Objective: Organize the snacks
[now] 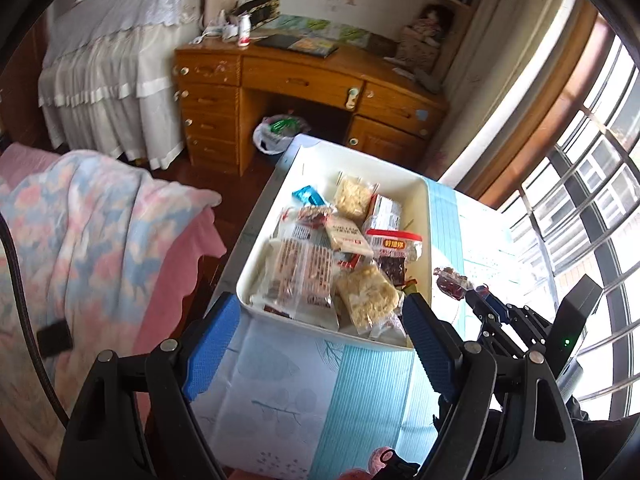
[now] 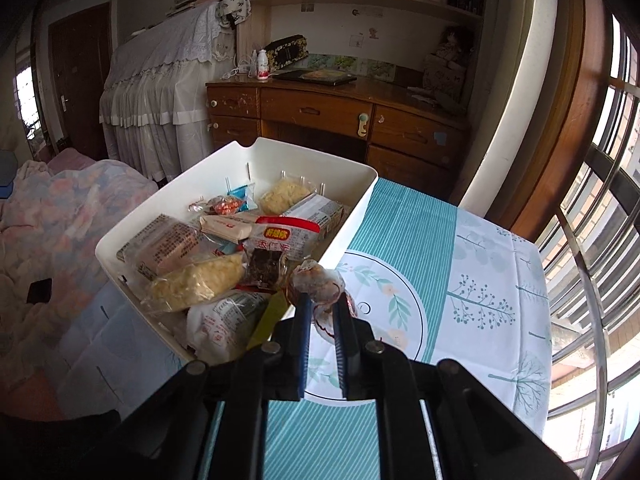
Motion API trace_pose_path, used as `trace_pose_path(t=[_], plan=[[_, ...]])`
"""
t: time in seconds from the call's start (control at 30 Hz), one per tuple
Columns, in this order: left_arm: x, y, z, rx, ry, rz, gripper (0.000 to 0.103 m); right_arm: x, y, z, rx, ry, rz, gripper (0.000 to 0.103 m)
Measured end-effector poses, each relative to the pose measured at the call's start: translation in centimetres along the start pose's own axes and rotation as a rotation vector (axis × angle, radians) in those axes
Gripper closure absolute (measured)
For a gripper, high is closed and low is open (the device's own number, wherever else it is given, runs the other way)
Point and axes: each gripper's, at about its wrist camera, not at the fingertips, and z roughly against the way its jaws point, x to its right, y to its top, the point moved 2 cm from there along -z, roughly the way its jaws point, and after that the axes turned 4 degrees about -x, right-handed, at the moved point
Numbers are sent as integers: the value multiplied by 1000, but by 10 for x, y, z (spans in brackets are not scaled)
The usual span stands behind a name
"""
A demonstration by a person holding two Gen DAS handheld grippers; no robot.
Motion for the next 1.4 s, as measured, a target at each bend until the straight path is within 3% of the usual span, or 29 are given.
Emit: trace_pose_path(t=[0.23, 0.43, 0.53, 0.7, 0.77, 0.83, 0.9, 1.07, 1.4], plan=[[-21, 10, 10, 20, -38, -89, 21, -37, 14, 11, 51, 3, -50, 92], [-39, 15, 26, 67, -53, -131, 21, -79, 16, 5, 29, 4, -72, 92], [-42, 15, 30, 77, -63, -157, 21, -88, 17, 5, 25, 29, -115, 91], [-36, 8, 37, 83, -89, -209, 21, -91, 10, 18, 19, -19, -171, 91], [-30, 4, 40, 83, -118, -230, 21, -87, 3, 27, 5, -36, -208, 87], [-22, -2, 42, 76, -136, -254, 21, -81, -5, 39, -9, -59, -245, 73], [-13, -8, 43, 68, -143, -278, 20, -74, -14, 53, -14, -81, -281, 68], [10, -21, 48, 73, -135, -317, 18, -55, -38, 89, -64, -140, -346, 61], [73, -49, 86, 65, -171, -343, 11, -19, -63, 184, -120, -119, -414, 37]])
